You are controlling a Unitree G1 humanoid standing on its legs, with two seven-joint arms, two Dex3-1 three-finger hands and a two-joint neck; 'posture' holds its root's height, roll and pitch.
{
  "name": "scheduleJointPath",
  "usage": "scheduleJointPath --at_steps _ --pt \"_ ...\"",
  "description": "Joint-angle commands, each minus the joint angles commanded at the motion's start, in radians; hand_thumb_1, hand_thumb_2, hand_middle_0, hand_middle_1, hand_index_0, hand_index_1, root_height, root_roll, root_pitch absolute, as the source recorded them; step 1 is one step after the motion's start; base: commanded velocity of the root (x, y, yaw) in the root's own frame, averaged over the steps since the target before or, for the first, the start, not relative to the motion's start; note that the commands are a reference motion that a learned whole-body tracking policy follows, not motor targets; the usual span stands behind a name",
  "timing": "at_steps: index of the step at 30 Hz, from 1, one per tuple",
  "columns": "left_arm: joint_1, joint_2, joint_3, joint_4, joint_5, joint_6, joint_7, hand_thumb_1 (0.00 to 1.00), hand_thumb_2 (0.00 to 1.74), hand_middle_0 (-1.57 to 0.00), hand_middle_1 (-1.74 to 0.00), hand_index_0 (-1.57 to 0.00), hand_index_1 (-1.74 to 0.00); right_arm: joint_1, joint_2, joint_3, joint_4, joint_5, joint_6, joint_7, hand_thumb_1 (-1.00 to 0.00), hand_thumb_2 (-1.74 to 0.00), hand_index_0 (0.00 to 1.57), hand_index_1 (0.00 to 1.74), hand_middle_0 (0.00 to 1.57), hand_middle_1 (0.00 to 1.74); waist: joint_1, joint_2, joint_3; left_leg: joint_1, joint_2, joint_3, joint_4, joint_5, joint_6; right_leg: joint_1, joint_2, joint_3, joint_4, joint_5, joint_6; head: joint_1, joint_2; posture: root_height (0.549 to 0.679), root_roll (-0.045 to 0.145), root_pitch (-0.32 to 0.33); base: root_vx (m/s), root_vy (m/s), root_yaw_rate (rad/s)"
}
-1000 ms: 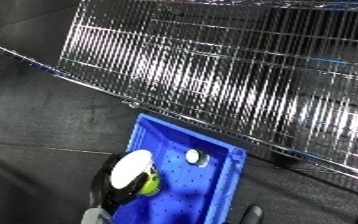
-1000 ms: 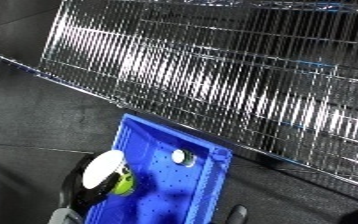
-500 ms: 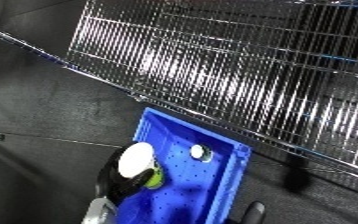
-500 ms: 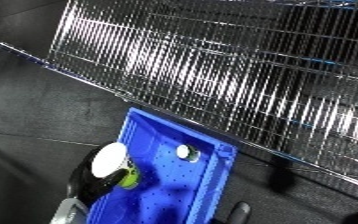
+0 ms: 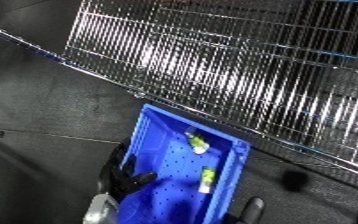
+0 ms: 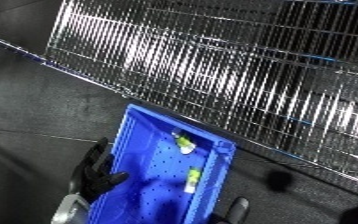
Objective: Pick up the object and place it into the box
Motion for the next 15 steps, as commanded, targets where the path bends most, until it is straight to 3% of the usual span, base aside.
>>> scheduleJointPath --at_steps 7,15 --pt "0.0 -0.017 -0.029 0.006 -0.007 0.054 -0.068 0.0 0.0 0.0 0.0 0.0 0.0 -0.009 -0.002 -0.004 -0.005 -0.002 0.001 -0.006 0.0 0.0 0.0 0.0 0.0 0.0 -0.011 0.018 0.0 -0.001 -0.008 0.005 0.01 -0.007 0.0032 -0.005 -0.0031 0.009 -0.005 0.009 0.0052 0.075 0.005 0.644 0.024 0.071 -0.014 -0.006 -0.049" --pt "-0.006 -0.056 -0.092 -0.025 0.022 0.111 -0.102 0.0 0.0 0.0 0.0 0.0 0.0 -0.045 -0.01 -0.009 -0.015 -0.013 0.005 -0.028 0.0 0.0 0.0 0.0 0.0 0.0 -0.029 0.051 0.0 -0.009 -0.01 0.026 0.027 -0.011 0.0033 -0.021 -0.002 0.024 -0.015 0.035 0.0166 0.316 -0.03 0.645 0.024 0.074 -0.038 0.001 -0.128"
